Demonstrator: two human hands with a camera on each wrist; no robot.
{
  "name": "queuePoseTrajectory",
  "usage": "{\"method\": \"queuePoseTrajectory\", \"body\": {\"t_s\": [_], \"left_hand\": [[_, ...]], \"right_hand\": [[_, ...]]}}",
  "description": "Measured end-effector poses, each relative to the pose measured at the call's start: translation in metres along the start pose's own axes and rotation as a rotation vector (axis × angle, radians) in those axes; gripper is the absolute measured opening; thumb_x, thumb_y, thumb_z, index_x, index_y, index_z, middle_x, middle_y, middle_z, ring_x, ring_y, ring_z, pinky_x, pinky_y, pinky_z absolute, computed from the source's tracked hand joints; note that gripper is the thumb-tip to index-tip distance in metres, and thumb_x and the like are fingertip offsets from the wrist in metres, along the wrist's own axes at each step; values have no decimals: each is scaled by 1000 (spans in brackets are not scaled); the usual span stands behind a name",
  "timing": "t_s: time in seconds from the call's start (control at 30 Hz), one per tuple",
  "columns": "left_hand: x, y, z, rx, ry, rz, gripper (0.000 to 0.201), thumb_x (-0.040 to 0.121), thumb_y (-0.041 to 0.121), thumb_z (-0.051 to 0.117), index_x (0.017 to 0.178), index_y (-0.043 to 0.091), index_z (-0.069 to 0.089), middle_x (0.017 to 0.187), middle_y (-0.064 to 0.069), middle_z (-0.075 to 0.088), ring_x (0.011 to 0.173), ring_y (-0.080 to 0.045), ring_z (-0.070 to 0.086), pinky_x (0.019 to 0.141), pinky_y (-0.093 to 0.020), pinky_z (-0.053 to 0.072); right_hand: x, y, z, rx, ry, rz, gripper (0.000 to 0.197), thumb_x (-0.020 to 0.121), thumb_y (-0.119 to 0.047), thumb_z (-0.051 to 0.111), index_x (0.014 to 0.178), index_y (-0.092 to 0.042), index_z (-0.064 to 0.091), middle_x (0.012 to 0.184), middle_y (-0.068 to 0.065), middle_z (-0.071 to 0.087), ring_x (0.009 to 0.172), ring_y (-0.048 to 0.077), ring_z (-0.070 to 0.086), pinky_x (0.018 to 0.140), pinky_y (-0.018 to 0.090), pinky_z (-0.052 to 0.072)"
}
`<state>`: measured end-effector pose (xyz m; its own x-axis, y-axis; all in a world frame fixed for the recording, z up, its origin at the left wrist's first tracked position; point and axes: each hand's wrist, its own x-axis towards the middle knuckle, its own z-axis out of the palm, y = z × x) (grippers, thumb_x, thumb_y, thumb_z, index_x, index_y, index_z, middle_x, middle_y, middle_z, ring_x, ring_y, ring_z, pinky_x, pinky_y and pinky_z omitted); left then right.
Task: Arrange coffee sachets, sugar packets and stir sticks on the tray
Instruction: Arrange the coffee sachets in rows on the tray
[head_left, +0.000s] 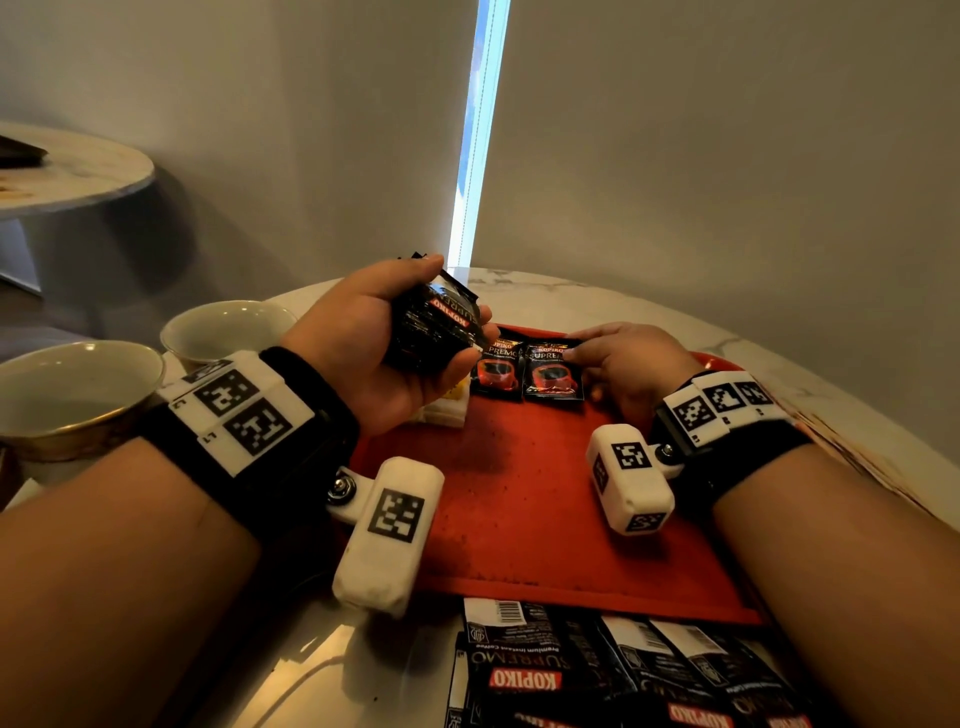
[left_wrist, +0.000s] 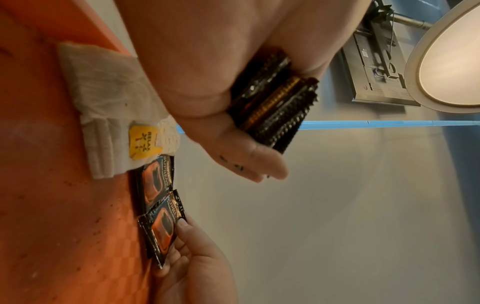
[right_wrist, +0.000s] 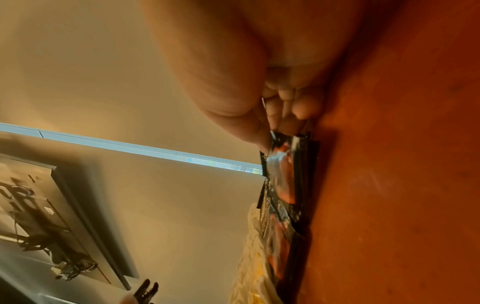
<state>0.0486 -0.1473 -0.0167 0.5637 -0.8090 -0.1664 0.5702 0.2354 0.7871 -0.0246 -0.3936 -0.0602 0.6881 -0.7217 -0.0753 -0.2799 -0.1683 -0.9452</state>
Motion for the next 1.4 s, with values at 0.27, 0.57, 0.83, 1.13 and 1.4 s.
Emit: {"method": "queuePoseTrajectory", "body": {"t_s": [0.27,0.57,0.83,1.13,1.4], "left_hand": [[-1,0,0,-6,10,6,58,95,41,57,134,-1,56,110,-14,66,78,-23,74,46,-25,57],[-3,1,0,-20,0,13,64,92,45,58,136,-1,55,112,-16,67,80,-25,74,47,-26,57],[-2,3,-2,-66,-35,-9,59,93,38,50,134,-3,56,113,-17,69,83,-26,74,49,-26,57],[0,0,-2,-76,31,79,53,92,21,51,140,-1,47,132,-28,61,107,-36,70,54,-32,60],[-1,0,0,-39,40,69,46,94,26,50,133,2,57,105,-19,69,71,-26,73,51,-29,58]], "right_hand": [[3,0,5,42,26,26,11,89,-5,66,99,-1,66,94,19,69,67,23,61,46,28,42],[-4,-5,5,68,4,36,15,93,-3,57,106,2,63,86,13,64,66,19,58,48,27,44],[-2,-7,3,64,64,28,21,92,-10,61,112,-2,64,82,9,60,62,16,50,50,29,38],[-36,-49,0,238,-185,-403,26,85,-4,67,103,-20,75,87,1,63,72,13,53,50,22,41],[-76,-69,8,-110,-471,-656,47,78,-1,75,105,-40,76,119,10,67,96,14,57,82,33,58]]}}
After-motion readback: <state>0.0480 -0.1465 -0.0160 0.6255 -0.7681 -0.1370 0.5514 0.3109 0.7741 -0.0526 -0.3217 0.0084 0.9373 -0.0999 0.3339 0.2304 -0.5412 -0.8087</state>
